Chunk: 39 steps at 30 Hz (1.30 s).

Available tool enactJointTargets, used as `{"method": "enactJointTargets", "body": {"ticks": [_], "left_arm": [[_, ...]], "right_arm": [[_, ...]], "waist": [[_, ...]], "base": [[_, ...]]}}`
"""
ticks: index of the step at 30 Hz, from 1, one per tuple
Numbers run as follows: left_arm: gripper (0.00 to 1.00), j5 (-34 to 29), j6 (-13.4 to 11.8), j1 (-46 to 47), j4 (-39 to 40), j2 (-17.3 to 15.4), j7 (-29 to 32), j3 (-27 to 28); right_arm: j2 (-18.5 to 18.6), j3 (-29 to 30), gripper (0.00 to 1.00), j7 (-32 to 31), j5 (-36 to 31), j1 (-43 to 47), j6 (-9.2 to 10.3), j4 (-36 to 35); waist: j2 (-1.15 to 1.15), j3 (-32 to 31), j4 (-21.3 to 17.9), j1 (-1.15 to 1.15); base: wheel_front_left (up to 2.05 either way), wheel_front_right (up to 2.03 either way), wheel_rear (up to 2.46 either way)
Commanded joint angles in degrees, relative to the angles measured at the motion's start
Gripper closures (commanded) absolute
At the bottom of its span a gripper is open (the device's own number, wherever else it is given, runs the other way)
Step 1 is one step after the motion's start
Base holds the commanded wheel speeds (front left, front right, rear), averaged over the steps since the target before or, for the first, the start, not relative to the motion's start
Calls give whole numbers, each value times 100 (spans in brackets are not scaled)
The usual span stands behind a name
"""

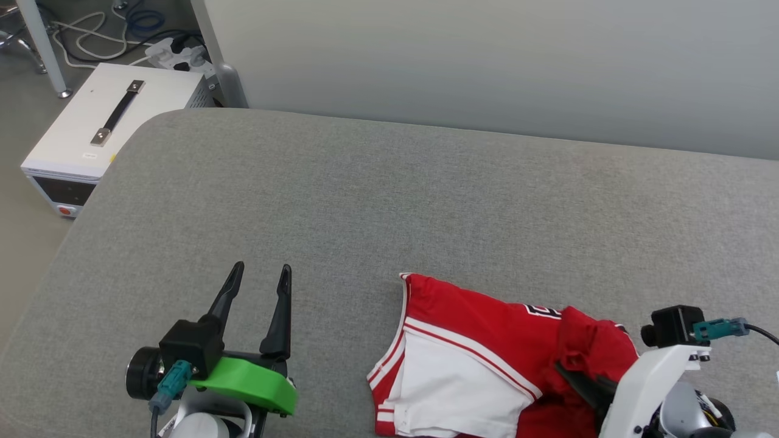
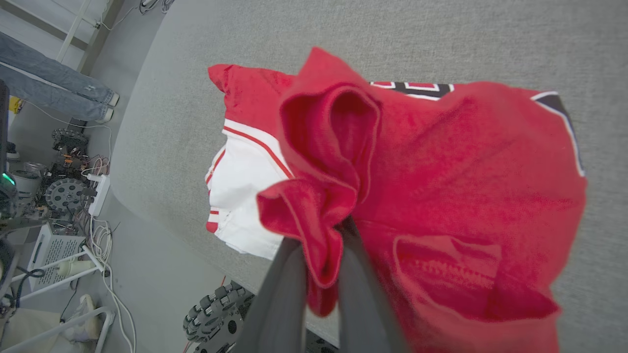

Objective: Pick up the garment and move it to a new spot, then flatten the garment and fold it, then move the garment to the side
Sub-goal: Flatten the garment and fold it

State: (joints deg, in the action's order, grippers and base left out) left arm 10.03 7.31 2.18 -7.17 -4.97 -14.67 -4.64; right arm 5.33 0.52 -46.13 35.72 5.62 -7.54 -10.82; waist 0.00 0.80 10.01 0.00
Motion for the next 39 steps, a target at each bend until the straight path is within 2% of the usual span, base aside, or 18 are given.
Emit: {"method": "enactJointTargets", "body": {"ticks": [1, 5, 9, 16, 24, 25, 26, 27, 33, 36, 39], "left_arm": [[0, 40, 17, -91, -24, 43, -33, 22], [0, 41, 17, -86, -44, 37, -33, 25], [0, 50, 17, -52, -55, 16, -33, 19], [0, 65, 17, 14, -74, -10, -33, -43], [0, 84, 17, 95, -148, -1, -33, -95], [0, 86, 17, 99, -156, 1, -33, -95], [0, 88, 17, 100, -160, 2, -33, -94], [0, 90, 17, 101, -167, 5, -33, -94], [0, 91, 17, 82, -203, 15, -33, -73], [0, 82, 18, 53, -210, 17, -33, -74], [0, 75, 18, 37, -199, 17, -33, -79]], "right_arm": [[-92, -106, 100, -2, 87, -116, 5, -84], [-229, -372, 100, 109, 330, -262, 5, -57], [-242, -758, 100, 605, 785, -435, 5, 227], [-244, -1472, 100, 1567, 1252, -939, 5, 1252], [-245, -1796, 100, 2420, 1193, -1598, 5, 2681], [-245, -1835, 77, 2500, 1121, -1685, 5, 2864], [-245, -1893, 28, 2566, 1072, -1749, 5, 2968], [-245, -1969, 0, 2626, 1108, -1802, 5, 3078], [-245, -2745, 0, 2743, 1675, -1964, 5, 2993], [-245, -2953, 0, 2809, 1923, -2023, 5, 2840], [-245, -2987, 0, 2862, 1891, -2136, 5, 2751]], "waist": [[0, -8, 76, 0], [0, -18, 175, 0], [0, -4, 275, 0], [0, 86, 463, 0], [0, 197, 667, 0], [0, 204, 682, 0], [0, 209, 694, 0], [0, 212, 707, 0], [0, 170, 698, 0], [0, 105, 641, 0], [0, 40, 556, 0]], "base": [[0, 0, 0], [0, 0, 0], [0, 0, 0], [0, 0, 0], [0, 0, 0], [0, 0, 0], [0, 0, 0], [0, 0, 0], [0, 0, 0], [0, 0, 0], [0, 0, 0]]}}
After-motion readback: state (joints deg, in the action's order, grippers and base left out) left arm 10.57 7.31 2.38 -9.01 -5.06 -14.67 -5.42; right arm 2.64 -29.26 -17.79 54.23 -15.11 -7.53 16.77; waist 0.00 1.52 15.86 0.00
